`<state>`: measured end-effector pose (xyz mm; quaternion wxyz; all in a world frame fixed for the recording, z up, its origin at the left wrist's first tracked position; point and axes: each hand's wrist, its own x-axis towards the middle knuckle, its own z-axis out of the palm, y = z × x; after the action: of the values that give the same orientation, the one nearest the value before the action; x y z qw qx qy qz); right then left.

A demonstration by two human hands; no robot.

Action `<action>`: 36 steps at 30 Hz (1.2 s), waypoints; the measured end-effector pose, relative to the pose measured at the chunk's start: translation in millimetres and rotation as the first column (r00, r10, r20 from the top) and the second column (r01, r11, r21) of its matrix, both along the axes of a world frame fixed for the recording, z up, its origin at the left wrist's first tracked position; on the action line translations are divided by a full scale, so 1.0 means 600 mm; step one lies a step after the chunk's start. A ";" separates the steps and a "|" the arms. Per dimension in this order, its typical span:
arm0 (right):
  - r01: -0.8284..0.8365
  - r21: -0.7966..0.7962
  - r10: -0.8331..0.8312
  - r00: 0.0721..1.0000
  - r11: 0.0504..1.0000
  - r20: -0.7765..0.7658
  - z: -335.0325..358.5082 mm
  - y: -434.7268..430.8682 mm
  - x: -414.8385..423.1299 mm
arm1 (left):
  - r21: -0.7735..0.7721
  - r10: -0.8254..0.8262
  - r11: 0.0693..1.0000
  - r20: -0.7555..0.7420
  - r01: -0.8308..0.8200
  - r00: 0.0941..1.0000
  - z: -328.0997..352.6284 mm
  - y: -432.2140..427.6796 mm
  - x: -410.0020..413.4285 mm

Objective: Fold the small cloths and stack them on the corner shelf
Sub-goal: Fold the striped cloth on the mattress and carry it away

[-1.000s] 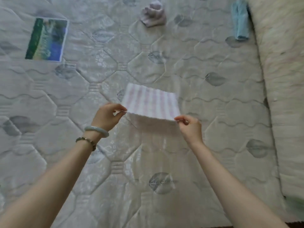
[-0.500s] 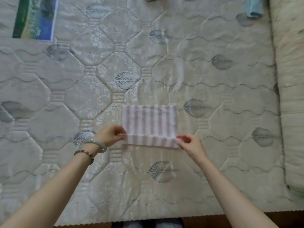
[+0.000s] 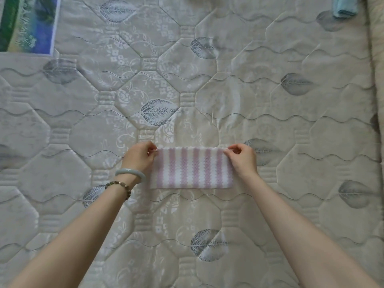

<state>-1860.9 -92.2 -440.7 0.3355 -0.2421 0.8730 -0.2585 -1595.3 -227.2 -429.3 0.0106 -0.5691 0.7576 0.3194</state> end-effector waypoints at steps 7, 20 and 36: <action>-0.633 0.055 0.520 0.581 0.772 -0.626 -0.038 0.013 0.072 | -0.394 -0.478 0.777 0.137 0.490 0.868 -0.037 0.055 -0.019; -0.776 0.280 0.773 0.380 0.565 -0.508 -0.079 0.072 0.103 | -0.292 -0.669 0.647 0.226 0.705 0.708 -0.080 0.097 0.005; -0.711 0.376 0.801 0.478 0.594 -0.362 -0.056 0.033 0.177 | -0.027 0.290 0.957 0.091 -0.289 0.953 -0.025 0.116 0.012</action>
<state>-1754.7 -72.7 -474.3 0.1981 -0.6299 0.7482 0.0655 -1587.9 -157.4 -444.0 -0.0045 -0.6883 0.6669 0.2854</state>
